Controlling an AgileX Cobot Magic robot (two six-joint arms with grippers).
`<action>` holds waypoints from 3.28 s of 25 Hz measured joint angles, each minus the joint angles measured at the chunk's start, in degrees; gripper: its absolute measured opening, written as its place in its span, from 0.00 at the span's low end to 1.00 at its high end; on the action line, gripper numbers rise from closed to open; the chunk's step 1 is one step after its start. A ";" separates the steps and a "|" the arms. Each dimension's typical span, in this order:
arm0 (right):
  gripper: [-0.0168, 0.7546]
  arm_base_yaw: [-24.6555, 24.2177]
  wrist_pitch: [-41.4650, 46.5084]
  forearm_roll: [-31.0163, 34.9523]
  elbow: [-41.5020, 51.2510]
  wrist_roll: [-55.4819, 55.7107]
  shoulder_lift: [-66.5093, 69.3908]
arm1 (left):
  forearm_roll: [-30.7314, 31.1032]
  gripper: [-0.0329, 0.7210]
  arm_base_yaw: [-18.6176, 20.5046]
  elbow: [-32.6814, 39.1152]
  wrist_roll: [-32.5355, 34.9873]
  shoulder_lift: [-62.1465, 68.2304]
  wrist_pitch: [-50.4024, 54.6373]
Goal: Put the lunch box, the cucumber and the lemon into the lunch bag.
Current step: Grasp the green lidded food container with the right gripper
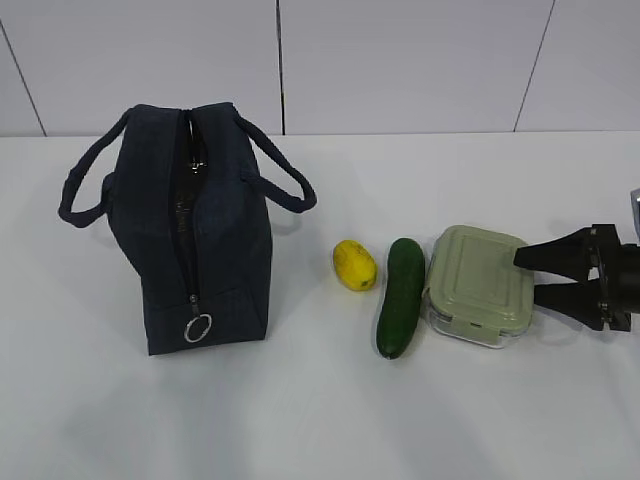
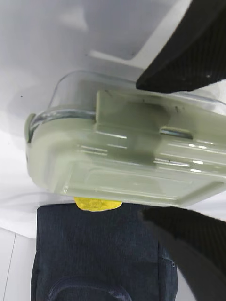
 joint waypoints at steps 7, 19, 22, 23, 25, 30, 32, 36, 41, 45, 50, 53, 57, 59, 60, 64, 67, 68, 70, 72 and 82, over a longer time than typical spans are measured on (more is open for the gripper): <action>0.76 0.00 -0.32 0.10 0.00 0.37 0.00 | 0.00 0.37 0.00 0.00 0.00 0.00 0.00; 0.76 0.00 0.20 0.22 0.00 1.00 2.24 | 0.00 0.37 0.00 0.00 0.00 0.00 0.00; 0.76 0.00 0.45 0.32 -0.11 1.08 3.38 | 0.00 0.37 0.00 0.00 0.00 0.00 0.00; 0.76 0.00 0.45 0.44 -0.11 1.08 3.63 | 0.00 0.37 0.00 0.00 0.00 0.00 0.00; 0.76 0.00 0.45 0.43 -0.11 1.08 3.63 | 0.00 0.37 0.00 0.00 0.00 0.00 0.00; 0.76 0.00 0.53 0.96 -0.11 1.08 3.63 | 0.00 0.37 0.00 0.00 0.00 0.00 0.00; 0.76 0.10 0.53 1.18 -0.11 1.14 3.63 | 0.00 0.37 0.00 0.00 0.00 0.00 0.00; 0.76 1.11 0.53 1.61 -0.23 1.23 3.73 | 0.00 0.37 0.00 0.00 0.00 0.00 0.00; 0.76 2.60 0.53 1.61 -1.41 1.23 4.14 | 0.00 0.37 0.00 0.00 0.00 0.00 0.00; 0.76 3.08 0.53 1.61 -1.80 1.23 4.24 | 0.00 0.37 0.00 0.00 0.00 0.00 0.00; 0.74 3.19 0.53 1.50 -1.80 1.23 4.24 | 0.00 0.37 0.00 0.00 0.00 0.00 0.00; 0.70 3.19 0.53 1.42 -1.80 1.23 4.24 | 0.00 0.37 0.00 0.00 0.00 0.00 0.00; 0.68 3.19 0.53 1.29 -1.80 1.23 4.24 | 0.00 0.37 0.00 0.00 0.00 0.00 0.00; 0.67 3.19 0.53 1.29 -1.80 1.23 4.24 | 0.00 0.37 0.00 0.00 0.00 0.00 0.00; 0.67 3.19 0.53 1.26 -1.80 1.23 4.24 | 0.00 0.37 0.00 0.00 0.00 0.00 0.00; 0.67 3.19 0.53 0.56 -1.80 1.23 4.36 | 0.00 0.37 0.00 0.00 0.00 0.00 0.00; 0.67 3.19 0.53 0.34 -1.80 1.23 4.36 | 0.00 0.37 0.00 0.00 0.00 0.00 0.00; 0.67 3.19 0.53 0.23 -1.80 1.23 4.36 | 0.00 0.37 0.00 0.00 0.00 0.00 0.00; 0.67 3.19 0.57 0.23 -1.80 1.23 4.36 | 0.00 0.37 0.00 0.00 0.00 0.00 0.00; 0.67 3.19 0.57 0.23 -1.80 1.23 4.36 | 0.00 0.37 0.00 0.00 0.00 0.00 0.00; 0.67 3.19 0.57 0.36 -1.80 1.27 4.36 | 0.00 0.37 0.00 0.00 0.00 0.00 0.00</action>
